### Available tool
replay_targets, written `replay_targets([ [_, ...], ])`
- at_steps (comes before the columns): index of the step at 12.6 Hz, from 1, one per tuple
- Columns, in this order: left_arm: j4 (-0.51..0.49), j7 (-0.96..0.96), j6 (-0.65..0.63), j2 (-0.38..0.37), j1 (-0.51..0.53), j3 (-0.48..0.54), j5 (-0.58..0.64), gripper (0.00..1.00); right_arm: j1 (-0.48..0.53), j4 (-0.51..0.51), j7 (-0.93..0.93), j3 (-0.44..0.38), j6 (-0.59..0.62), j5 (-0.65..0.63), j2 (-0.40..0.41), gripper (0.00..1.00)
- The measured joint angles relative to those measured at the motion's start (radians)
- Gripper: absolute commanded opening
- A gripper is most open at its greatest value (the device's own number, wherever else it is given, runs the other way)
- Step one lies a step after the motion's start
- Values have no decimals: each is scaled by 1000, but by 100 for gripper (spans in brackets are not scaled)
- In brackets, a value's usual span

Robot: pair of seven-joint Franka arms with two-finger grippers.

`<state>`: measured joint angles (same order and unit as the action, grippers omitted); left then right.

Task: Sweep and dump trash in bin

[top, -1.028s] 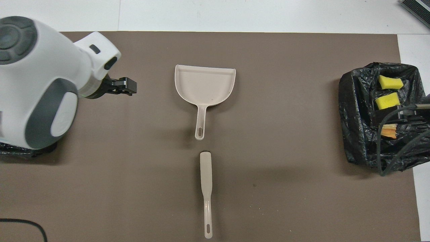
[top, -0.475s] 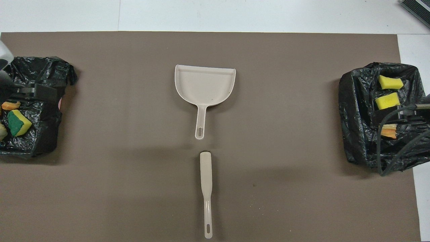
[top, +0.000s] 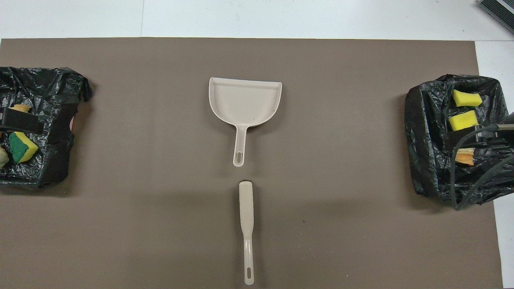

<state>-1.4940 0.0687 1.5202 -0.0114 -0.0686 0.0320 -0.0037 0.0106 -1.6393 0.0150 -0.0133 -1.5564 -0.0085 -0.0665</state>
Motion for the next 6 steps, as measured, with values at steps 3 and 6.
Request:
replay_targets([
  [3, -19, 0, -2, -13, 0, 0, -6, 100, 0, 0, 0, 0, 0, 0, 0, 100],
  [6, -25, 0, -2, -13, 0, 0, -8, 100, 0, 0, 0, 0, 0, 0, 0, 100],
])
